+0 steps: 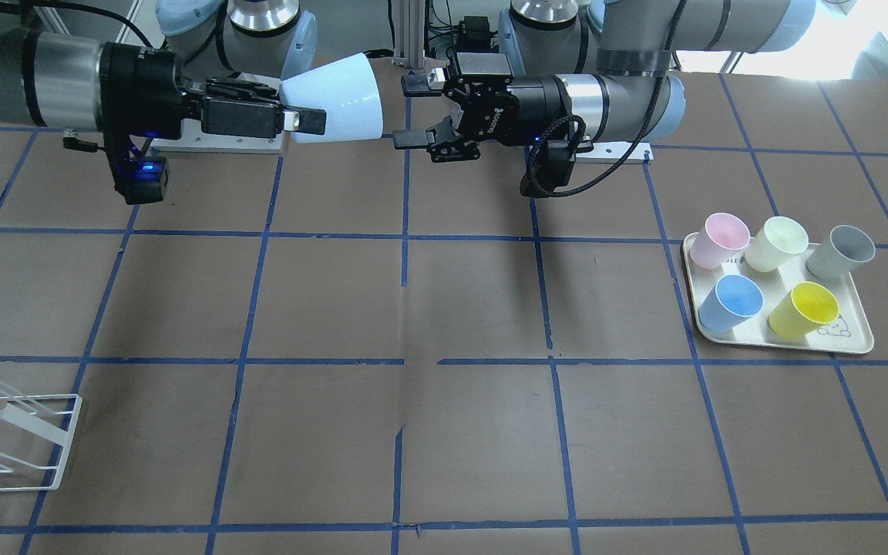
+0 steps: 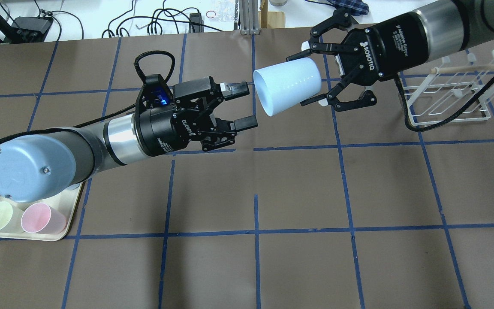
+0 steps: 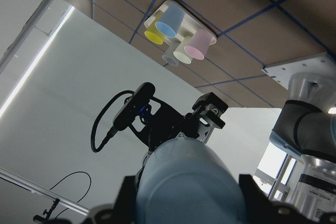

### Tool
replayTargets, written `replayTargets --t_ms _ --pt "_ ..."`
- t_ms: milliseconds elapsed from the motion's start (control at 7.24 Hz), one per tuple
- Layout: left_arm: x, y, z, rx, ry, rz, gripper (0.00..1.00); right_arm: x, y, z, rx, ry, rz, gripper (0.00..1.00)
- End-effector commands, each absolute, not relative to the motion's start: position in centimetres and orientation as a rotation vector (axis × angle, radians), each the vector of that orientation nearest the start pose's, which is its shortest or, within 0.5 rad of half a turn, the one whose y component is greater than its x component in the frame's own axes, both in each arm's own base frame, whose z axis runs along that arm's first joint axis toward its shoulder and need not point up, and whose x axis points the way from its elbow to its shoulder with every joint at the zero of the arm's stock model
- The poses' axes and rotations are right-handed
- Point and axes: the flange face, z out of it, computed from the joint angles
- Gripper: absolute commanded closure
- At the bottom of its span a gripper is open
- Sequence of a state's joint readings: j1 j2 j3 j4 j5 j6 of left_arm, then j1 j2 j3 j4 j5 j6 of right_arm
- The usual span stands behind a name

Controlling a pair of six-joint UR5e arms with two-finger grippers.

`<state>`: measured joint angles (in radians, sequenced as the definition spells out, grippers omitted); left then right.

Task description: Transfer IKEA cup to right arm and place on rack

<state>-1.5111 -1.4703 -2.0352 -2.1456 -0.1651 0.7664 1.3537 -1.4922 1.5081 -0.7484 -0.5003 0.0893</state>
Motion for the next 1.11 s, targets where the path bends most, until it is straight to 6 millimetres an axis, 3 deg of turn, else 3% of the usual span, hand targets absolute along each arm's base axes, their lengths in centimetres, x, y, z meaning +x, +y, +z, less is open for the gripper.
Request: replayTargets --t_ms 0,276,553,829,967 --pt "-17.1 -41.8 36.9 0.279 -1.578 -0.091 0.0 7.6 -50.5 49.2 0.726 2.011 0.648 0.5" --pt "-13.6 -42.9 36.0 0.227 -1.814 -0.166 0.0 5.5 -51.5 49.3 0.594 2.334 0.467 0.51" --pt "-11.4 -45.0 33.6 0.221 -2.165 -0.191 0.0 2.5 -52.2 48.5 0.435 2.726 0.367 0.52" --pt "-8.8 -47.3 32.2 0.171 -2.592 -0.061 0.0 0.0 -53.6 48.4 0.392 2.963 0.201 0.77" --pt "-7.1 -49.0 33.6 0.113 -2.849 -0.024 0.0 -1.0 -54.2 48.7 0.389 3.042 0.113 0.84"
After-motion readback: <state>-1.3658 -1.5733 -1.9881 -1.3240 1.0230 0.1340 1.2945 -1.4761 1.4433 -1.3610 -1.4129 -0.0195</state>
